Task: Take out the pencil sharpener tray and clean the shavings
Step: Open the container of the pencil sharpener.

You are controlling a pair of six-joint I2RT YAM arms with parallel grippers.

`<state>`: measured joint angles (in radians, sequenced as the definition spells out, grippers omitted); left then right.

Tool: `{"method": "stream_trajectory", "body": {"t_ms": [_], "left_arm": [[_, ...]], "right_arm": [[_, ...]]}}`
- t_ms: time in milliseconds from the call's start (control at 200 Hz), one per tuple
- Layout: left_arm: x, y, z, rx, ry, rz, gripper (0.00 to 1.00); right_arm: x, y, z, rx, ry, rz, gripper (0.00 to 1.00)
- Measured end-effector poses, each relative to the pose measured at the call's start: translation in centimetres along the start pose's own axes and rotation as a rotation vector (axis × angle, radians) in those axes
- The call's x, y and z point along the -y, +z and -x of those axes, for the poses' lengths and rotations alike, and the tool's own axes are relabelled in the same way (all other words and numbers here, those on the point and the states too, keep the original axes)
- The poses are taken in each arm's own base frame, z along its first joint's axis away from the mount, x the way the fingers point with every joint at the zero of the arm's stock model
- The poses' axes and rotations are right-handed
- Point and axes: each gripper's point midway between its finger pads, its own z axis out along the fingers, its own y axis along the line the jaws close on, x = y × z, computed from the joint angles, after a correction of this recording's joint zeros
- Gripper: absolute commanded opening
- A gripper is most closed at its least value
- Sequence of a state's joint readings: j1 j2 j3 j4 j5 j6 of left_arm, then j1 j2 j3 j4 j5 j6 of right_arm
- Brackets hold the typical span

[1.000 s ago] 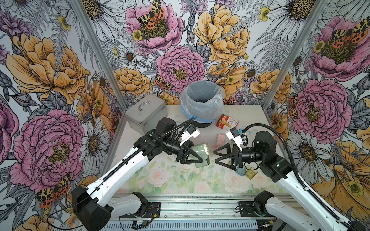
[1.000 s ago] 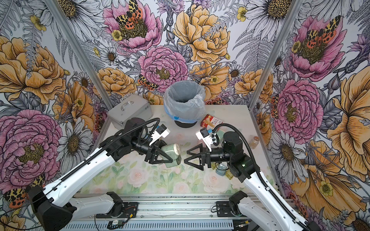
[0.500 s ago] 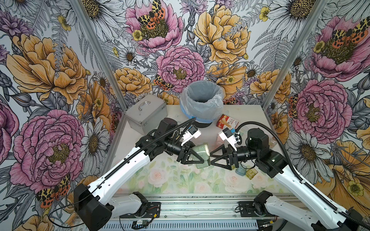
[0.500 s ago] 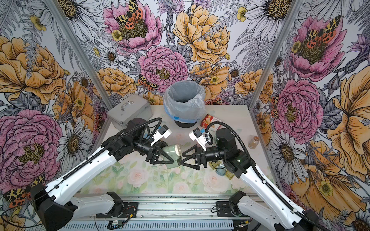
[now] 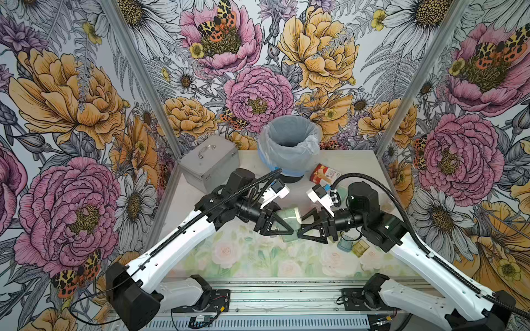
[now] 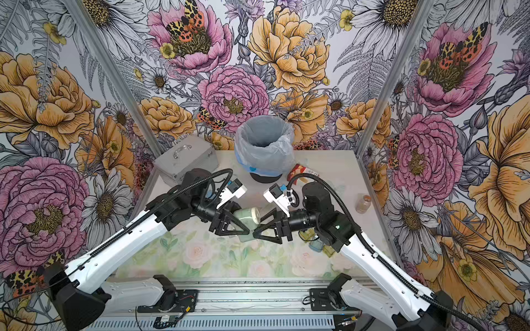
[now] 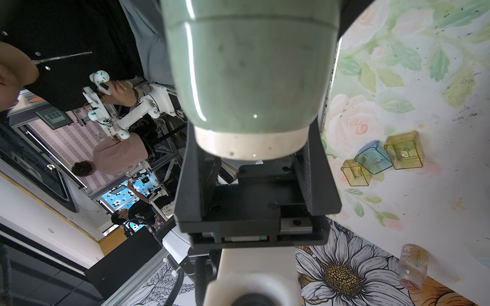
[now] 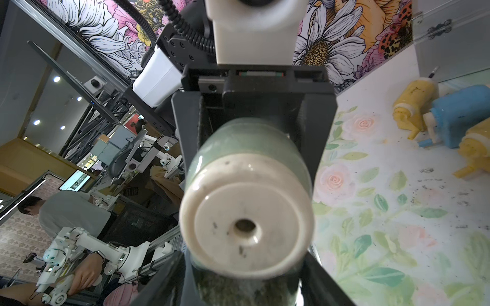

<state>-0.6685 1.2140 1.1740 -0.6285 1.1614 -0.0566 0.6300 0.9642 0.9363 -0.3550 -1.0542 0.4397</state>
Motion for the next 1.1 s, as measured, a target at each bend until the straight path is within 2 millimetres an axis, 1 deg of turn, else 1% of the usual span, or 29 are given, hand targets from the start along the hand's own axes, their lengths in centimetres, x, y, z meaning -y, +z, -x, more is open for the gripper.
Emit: {"method": "stream_trajectory", "body": {"t_ms": [105,205,661,1096], "left_arm": [[0.02,0.04,-0.03,-0.002,-0.001,-0.001,0.11],[0.01,0.04,-0.04,-0.002,0.002,-0.001,0.11],[-0.01,0.11,0.01,0.001,0.012,-0.002,0.11],[-0.45,0.18,0.09,0.013,0.032,0.004,0.12]], "right_arm": [[0.14,0.03,-0.02,0.001,-0.004,-0.009,0.51],[0.14,0.00,-0.01,0.000,-0.008,-0.013,0.49],[0.24,-0.39,0.03,-0.004,-0.013,-0.048,0.48],[0.67,-0.77,0.12,0.002,-0.016,-0.062,0.49]]}}
